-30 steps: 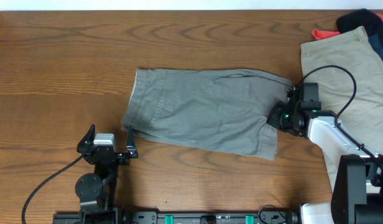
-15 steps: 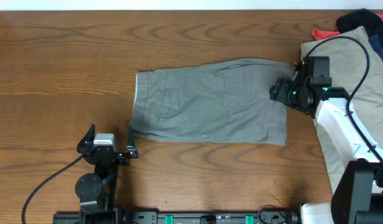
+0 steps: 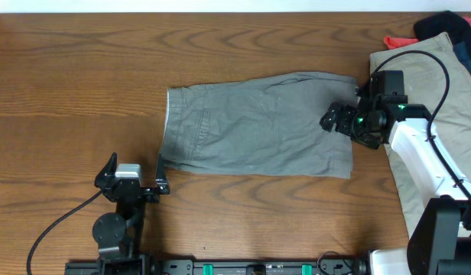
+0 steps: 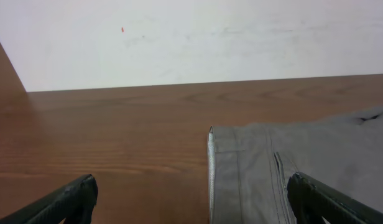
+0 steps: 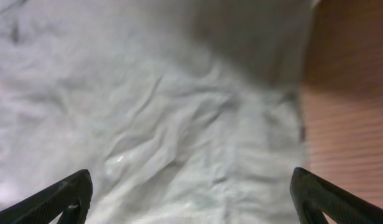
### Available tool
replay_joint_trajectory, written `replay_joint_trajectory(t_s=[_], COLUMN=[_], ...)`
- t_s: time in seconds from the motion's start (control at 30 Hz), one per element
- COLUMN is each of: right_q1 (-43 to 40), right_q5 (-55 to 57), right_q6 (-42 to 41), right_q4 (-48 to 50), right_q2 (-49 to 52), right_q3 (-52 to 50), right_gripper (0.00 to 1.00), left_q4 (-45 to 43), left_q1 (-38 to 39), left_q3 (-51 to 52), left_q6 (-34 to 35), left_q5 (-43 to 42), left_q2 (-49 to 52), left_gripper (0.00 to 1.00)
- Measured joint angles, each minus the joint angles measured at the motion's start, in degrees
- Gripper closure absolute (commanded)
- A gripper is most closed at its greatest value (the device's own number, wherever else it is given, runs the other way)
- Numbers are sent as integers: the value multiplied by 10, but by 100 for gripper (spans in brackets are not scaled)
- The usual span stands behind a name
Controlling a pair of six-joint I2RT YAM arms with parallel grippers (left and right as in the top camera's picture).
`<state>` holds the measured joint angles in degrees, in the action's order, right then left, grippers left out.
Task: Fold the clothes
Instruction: 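Reach the left gripper to the shorts' left edge and grasp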
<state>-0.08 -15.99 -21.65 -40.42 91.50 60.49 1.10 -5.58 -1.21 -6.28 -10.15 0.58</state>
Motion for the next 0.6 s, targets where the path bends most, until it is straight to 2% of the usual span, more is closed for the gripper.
replay_joint_trajectory(t_s=[0.23,0.6], right_q1=[-11,-136], right_q5=[3,45], right_q6=[3,32], right_q4=[15,40], right_q2=[0,0], right_q3=[5,54], right_gripper=[1,1], left_q4=[0,0], left_q1=[0,0], left_q3=[0,0], left_q6=[0,0], left_q5=[0,0], left_q2=[0,0], left_gripper=[2,2])
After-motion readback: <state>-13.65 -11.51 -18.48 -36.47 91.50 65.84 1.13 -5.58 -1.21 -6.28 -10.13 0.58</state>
